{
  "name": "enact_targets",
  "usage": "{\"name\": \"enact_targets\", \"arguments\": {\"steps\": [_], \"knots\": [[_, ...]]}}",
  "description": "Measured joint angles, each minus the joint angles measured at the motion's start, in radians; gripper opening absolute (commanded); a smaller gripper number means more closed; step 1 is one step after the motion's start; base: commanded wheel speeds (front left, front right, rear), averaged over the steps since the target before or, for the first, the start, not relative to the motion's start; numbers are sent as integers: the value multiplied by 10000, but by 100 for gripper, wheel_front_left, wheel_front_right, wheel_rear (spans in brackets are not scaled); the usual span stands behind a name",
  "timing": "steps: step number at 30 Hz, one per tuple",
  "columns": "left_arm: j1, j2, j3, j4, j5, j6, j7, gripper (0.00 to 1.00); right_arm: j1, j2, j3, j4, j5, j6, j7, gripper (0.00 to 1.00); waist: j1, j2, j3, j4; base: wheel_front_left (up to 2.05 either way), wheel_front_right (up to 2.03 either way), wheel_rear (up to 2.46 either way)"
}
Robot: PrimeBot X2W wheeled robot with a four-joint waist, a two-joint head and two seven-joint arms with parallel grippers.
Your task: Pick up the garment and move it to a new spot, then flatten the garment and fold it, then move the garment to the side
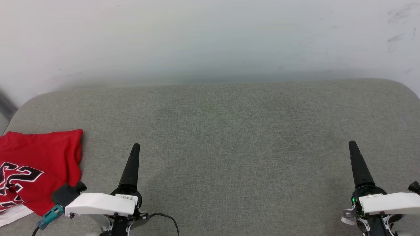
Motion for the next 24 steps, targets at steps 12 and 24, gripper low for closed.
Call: {"name": "enact_targets", "arguments": {"steps": [12,24], "knots": [[73,4,-4,-215,2792,0,-399,100,49,38,35,-161,-2665,2,-364,100,0,0,-93,4,0,0,0],[131,104,-196,-188,5526,0,-748,100,54,-15,61,-284,-5733,2,-428,100,0,0,-128,15,0,0,0]]}}
